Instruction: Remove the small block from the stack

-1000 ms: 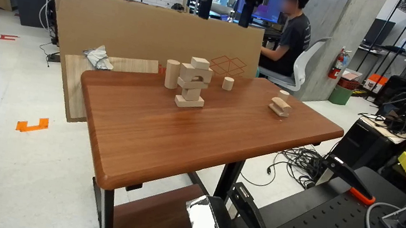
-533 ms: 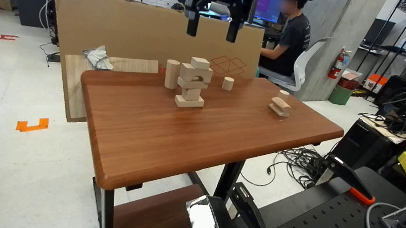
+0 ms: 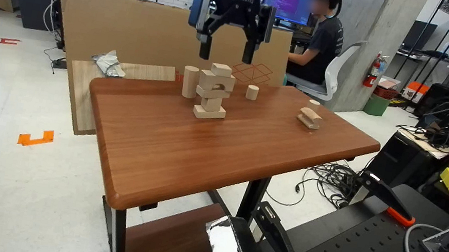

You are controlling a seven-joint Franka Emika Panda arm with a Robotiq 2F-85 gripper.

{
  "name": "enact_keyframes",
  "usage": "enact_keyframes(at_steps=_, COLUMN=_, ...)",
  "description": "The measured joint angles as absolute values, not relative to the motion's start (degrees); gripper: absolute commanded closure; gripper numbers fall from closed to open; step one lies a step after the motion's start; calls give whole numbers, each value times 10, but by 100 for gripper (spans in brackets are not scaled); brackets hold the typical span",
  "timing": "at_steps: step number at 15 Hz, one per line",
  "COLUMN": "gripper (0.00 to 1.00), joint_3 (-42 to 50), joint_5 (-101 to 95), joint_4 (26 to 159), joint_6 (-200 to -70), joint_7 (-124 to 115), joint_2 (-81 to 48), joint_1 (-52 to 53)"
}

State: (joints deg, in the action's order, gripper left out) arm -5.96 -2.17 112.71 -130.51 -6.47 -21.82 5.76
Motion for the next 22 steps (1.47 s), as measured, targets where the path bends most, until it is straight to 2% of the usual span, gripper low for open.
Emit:
enact_keyframes(at_steps=2, gripper=0, joint_3=-58, joint_5=-22, joint_4=1119, joint_6=-1305, joint_7=-67, joint_2=-228, joint_1=60)
enact_keyframes(at_steps=3, gripper=25, joint_3=-57, joint_5=-22, joint_4=1115, joint_6=-1304, joint_7=-69, joint_2=-232, joint_1=61)
enact_keyframes(at_steps=4, gripper=28, joint_3=-56, joint_5=-22, joint_4=1111, joint_6=-1304, joint_7=-69, joint_2=-236, joint_1=62)
enact_keyframes(at_steps=5, gripper=35, joint_3=-55, joint_5=-22, joint_4=1107, joint_6=-1304, joint_7=-70, joint_2=-239, joint_1=63)
enact_keyframes(at_steps=6, gripper=44, joint_3=-55, joint_5=-22, joint_4=1104, joint_6=-1303, joint_7=-70, joint_2=-241, joint_1=64)
enact_keyframes(at_steps=12, gripper=88, joint_3=-54, joint_5=-22, joint_4=1092, joint_6=-1297, joint_7=-70, joint_2=-245, joint_1=65)
enact_keyframes(at_steps=13, gripper=92, joint_3=-54, joint_5=-22, joint_4=1091, joint_6=-1294, joint_7=-72, joint_2=-245, joint_1=65)
enact_keyframes(at_steps=22, gripper=92, joint_3=-51, joint_5=-6, joint_4=1070, joint_6=-1240, joint_7=-103, joint_2=-229, joint_1=65)
